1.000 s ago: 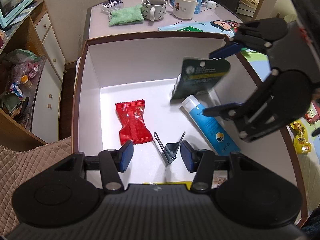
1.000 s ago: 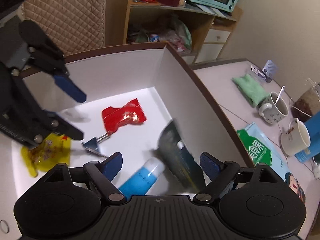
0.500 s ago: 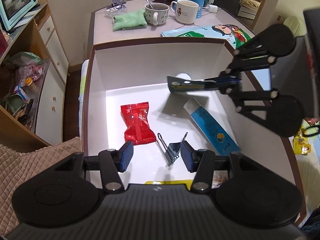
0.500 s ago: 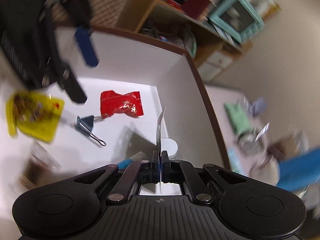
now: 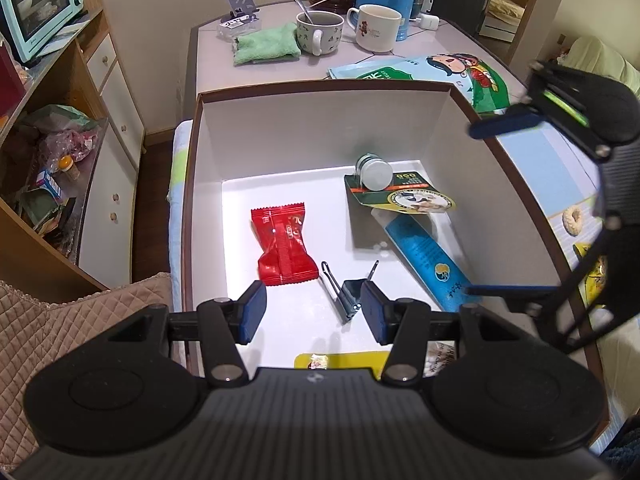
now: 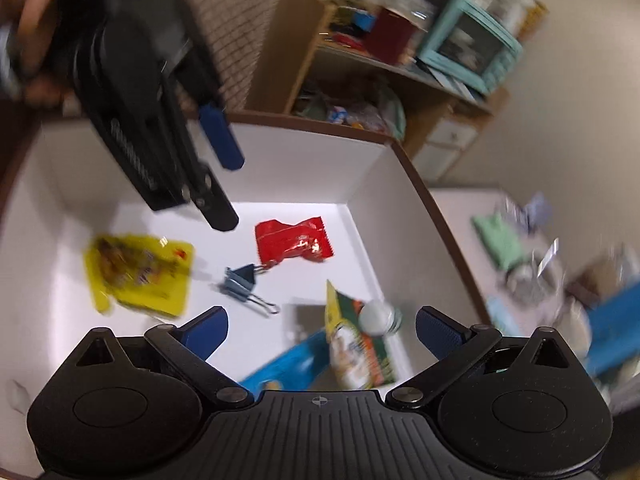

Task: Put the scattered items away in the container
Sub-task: 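Move both grippers out of the box back over the remaining snacks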

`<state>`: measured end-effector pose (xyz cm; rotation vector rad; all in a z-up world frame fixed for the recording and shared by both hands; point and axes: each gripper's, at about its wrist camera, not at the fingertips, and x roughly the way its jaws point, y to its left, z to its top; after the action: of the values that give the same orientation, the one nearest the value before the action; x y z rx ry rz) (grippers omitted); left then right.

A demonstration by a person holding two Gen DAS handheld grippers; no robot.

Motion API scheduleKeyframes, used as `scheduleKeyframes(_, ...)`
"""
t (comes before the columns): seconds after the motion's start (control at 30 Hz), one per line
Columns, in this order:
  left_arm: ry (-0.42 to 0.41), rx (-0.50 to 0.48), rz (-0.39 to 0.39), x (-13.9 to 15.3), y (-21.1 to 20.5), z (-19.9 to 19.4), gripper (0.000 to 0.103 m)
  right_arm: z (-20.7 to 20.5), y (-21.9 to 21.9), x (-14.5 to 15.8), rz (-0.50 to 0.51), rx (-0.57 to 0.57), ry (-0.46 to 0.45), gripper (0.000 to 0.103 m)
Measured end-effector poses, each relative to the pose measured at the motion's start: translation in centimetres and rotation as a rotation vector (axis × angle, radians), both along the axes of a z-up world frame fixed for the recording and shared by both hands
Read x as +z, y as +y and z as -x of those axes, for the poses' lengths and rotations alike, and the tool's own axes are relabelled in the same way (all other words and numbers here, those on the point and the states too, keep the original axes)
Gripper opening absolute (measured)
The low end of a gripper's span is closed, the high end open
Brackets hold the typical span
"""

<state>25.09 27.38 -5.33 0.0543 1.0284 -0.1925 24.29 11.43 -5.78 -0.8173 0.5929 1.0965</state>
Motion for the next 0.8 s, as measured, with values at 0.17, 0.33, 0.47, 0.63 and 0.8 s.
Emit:
scheduleKeyframes(0.17, -0.013, 0.000, -0.003, 0.5, -0.7, 0.4, 0.054, 0.4, -2.0, 2.1, -0.098, -0.181, 0.172, 0.103)
scheduleKeyframes(0.33, -0.031, 0.005, -0.018, 1.3, -1.5, 1.3, 0.062, 1.2, -3.4, 3.4, -0.148, -0.299, 0.246, 0.103)
scheduleKeyframes(0.47, -0.041, 0.011, -0.032, 1.9, -1.9, 2.5, 0.068, 1.8, -4.4, 4.2, -0.198, -0.357, 0.305, 0.103)
scheduleKeyframes(0.63, -0.056, 0.028, -0.050, 2.9, -2.4, 4.2, 0.072, 3.3, -4.9, 4.9, -0.239, -0.388, 0.330, 0.103)
scheduleKeyframes(0.8, -0.085, 0.035, -0.063, 4.2, -3.0, 6.1, 0.077, 4.8, -5.7, 5.5, -0.266, -0.397, 0.337, 0.103)
